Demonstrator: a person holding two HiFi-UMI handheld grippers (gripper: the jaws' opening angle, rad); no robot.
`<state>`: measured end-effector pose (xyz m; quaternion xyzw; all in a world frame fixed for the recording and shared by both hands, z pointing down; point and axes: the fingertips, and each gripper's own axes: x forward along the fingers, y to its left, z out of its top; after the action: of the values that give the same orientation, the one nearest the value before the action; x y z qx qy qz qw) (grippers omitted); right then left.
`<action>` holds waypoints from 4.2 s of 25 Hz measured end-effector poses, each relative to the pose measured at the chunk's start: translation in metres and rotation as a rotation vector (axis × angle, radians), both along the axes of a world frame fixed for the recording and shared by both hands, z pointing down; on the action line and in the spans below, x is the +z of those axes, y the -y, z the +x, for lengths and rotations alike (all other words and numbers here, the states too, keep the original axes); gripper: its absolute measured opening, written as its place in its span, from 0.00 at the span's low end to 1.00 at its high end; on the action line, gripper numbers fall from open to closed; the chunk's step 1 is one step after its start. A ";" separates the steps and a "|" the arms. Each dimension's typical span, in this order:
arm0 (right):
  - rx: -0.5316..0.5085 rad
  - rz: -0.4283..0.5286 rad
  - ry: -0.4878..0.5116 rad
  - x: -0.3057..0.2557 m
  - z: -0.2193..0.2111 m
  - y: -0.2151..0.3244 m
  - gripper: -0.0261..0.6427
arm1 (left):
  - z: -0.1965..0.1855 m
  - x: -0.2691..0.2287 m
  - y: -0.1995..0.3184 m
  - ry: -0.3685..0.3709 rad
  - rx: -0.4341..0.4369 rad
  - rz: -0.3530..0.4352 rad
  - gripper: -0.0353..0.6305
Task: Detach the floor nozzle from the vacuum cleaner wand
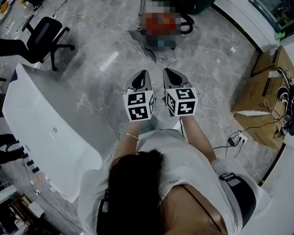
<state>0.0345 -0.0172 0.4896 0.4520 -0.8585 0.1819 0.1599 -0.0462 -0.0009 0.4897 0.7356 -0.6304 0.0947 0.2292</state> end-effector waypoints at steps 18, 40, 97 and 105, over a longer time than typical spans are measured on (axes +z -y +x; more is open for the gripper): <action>0.033 0.019 -0.021 0.000 -0.043 0.054 0.06 | -0.039 0.001 0.057 -0.007 0.067 0.006 0.06; 0.094 0.019 -0.057 0.003 -0.054 0.062 0.06 | -0.060 0.001 0.071 -0.005 0.111 0.014 0.06; -0.036 0.014 0.032 -0.009 -0.038 0.289 0.06 | -0.030 -0.004 0.277 0.040 0.032 0.013 0.06; -0.096 0.020 0.047 -0.012 -0.031 0.314 0.06 | -0.012 -0.002 0.303 0.066 0.042 0.003 0.06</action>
<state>0.0035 -0.3316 0.4772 0.4074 -0.8845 0.1761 0.1438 -0.0585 -0.3039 0.4880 0.7455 -0.6222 0.1227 0.2049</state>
